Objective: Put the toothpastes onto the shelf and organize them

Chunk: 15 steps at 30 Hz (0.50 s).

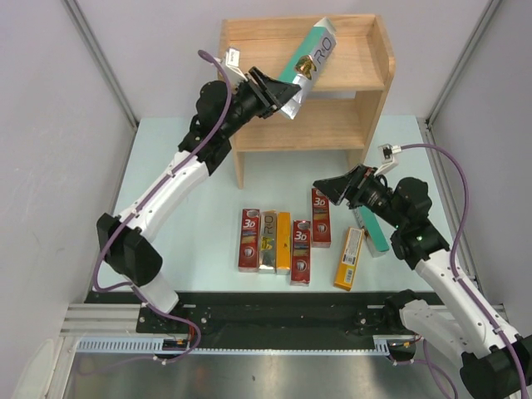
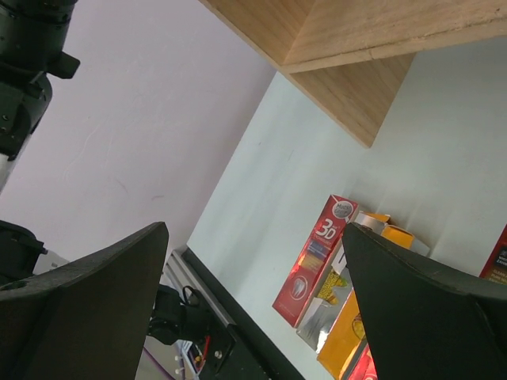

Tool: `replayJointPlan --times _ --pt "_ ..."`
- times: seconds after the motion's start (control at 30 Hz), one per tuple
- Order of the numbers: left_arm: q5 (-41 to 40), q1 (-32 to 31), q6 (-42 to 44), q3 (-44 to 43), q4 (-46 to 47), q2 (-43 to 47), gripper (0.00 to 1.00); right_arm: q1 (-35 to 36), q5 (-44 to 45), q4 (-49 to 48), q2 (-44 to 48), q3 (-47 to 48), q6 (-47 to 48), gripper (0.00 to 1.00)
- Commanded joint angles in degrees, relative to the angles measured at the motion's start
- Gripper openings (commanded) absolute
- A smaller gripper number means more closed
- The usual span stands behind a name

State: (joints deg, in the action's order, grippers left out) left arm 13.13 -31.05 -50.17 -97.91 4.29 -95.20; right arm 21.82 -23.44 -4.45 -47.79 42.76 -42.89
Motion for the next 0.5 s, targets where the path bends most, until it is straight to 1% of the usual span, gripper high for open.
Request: replayJointPlan --times 0.0,0.07,0.23,0.27,0.3,0.47 --pt "-3.5 0.1 -11.1 3.9 9.3 2.1 0.47 -0.5 -0.6 0.6 1.8 2.2 1.2 0.98" --pt "-4.9 0.1 -14.4 6.3 11.0 3.0 0.47 -0.5 -0.5 0.8 2.1 2.2 1.4 0.98" --pt "-12.8 -0.3 -23.5 13.4 18.1 5.5 0.48 -0.4 -0.8 1.3 2.3 2.2 1.7 0.98" --pt "-13.0 -0.7 -24.2 13.9 18.4 5.8 0.48 -0.6 -0.9 1.3 2.3 2.1 1.6 0.98" --pt "-16.6 -1.3 -24.6 14.2 18.7 6.1 0.49 -0.5 -1.0 1.3 2.4 2.1 1.7 0.98" --pt "-21.3 -3.1 -25.7 14.8 20.6 6.3 0.54 -0.6 -1.1 2.1 2.7 2.2 2.0 0.98"
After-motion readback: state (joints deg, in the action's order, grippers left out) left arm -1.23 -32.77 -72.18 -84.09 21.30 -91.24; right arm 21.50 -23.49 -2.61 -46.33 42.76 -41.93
